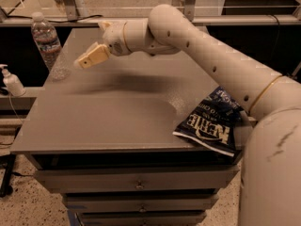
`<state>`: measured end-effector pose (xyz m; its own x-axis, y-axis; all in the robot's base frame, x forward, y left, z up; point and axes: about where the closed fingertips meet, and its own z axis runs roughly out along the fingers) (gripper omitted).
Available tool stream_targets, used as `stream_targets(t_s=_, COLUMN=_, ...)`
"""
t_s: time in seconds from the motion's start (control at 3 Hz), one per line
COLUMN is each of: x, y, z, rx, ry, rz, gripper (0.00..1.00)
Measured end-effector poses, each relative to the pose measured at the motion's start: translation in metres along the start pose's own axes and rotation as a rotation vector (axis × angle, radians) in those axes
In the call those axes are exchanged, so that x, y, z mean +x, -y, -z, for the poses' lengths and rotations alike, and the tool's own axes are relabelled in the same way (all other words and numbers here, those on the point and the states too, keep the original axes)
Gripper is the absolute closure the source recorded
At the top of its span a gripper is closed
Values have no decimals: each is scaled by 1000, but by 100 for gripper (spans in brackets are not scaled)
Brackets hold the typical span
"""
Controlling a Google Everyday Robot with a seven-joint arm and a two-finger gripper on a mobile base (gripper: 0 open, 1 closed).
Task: Knock water bottle over
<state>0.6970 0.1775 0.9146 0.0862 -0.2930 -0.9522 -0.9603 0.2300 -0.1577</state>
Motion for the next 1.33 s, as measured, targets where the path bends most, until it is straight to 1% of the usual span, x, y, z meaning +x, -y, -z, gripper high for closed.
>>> stream_targets(t_s=0.33, x=4, y=10, z=-18, rx=-15, ry=14, rz=8, gripper=0)
stream_targets(t_s=0.67, x=6, y=16, z=-30, rx=-27, ry=24, rz=11, gripper=0)
stream_targets(t_s=1.0, x=0, y=12, z=-44, rx=-43, ry=60, rz=-14, gripper=0)
stream_targets(t_s=1.33, x=-9, y=-2, z=-58, rx=-64, ry=109, rz=-59, gripper=0)
